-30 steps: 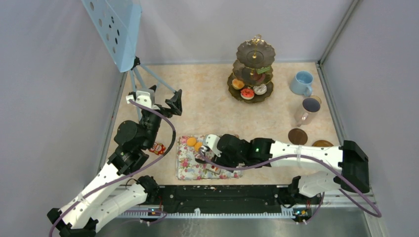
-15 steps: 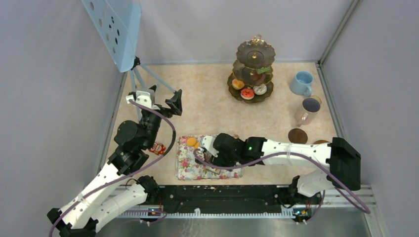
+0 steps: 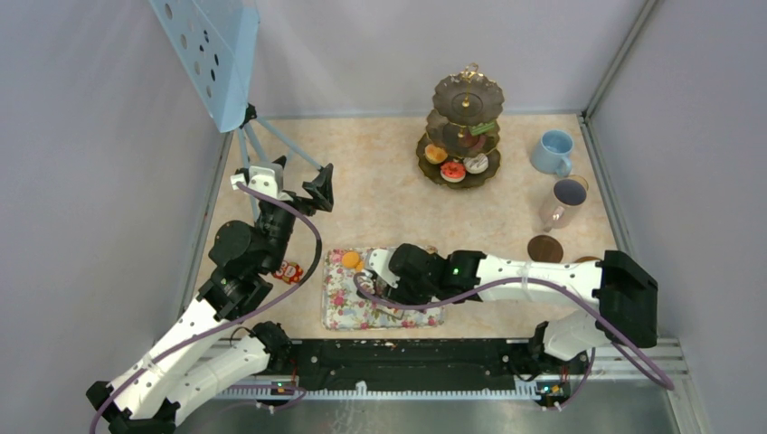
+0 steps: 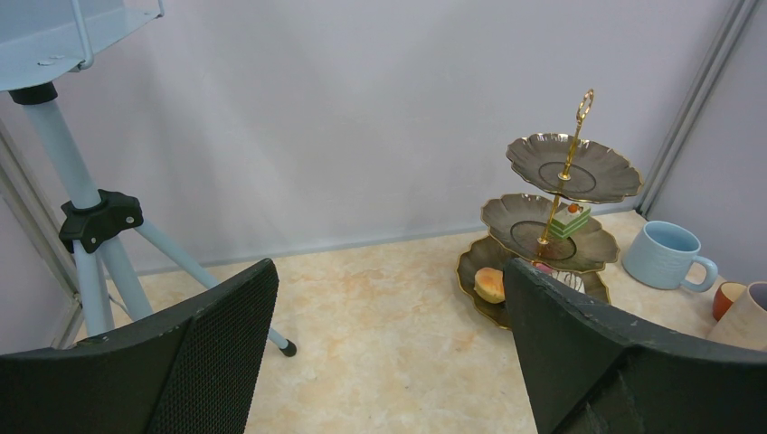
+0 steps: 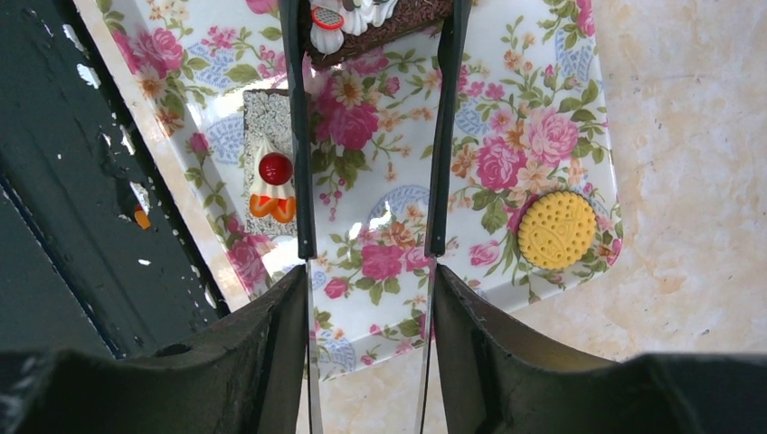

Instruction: Serve the afternoon tea

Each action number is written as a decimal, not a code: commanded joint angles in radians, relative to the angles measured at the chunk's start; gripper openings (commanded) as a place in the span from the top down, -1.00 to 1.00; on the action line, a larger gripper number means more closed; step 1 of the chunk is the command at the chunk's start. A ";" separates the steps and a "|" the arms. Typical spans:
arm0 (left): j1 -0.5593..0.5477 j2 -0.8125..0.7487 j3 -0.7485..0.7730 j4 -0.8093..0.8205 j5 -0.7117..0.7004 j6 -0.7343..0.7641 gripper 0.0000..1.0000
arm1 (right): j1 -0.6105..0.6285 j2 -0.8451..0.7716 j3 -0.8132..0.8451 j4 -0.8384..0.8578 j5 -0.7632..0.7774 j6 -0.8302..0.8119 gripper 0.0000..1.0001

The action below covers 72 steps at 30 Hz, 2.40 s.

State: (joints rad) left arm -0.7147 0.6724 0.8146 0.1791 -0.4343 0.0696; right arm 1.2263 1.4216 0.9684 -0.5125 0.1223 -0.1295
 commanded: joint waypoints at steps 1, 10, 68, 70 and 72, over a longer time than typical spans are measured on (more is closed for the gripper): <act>0.004 -0.001 0.003 0.033 0.003 0.002 -0.97 | -0.009 -0.023 0.028 -0.003 0.016 0.021 0.43; 0.004 0.000 0.006 0.031 0.010 -0.003 -0.98 | -0.009 -0.172 0.026 -0.088 0.165 0.121 0.60; 0.002 -0.033 0.005 0.028 0.038 -0.027 -0.98 | -0.680 0.319 0.589 0.190 0.338 0.352 0.02; 0.002 -0.032 0.005 0.028 0.039 -0.028 -0.97 | -0.680 0.309 0.584 0.187 0.332 0.350 -0.01; 0.002 -0.032 0.005 0.029 0.042 -0.028 -0.97 | -0.680 0.295 0.573 0.186 0.330 0.346 -0.03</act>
State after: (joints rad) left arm -0.7147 0.6498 0.8146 0.1783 -0.4076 0.0509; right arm 0.5541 1.7596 1.5009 -0.3801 0.4686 0.2127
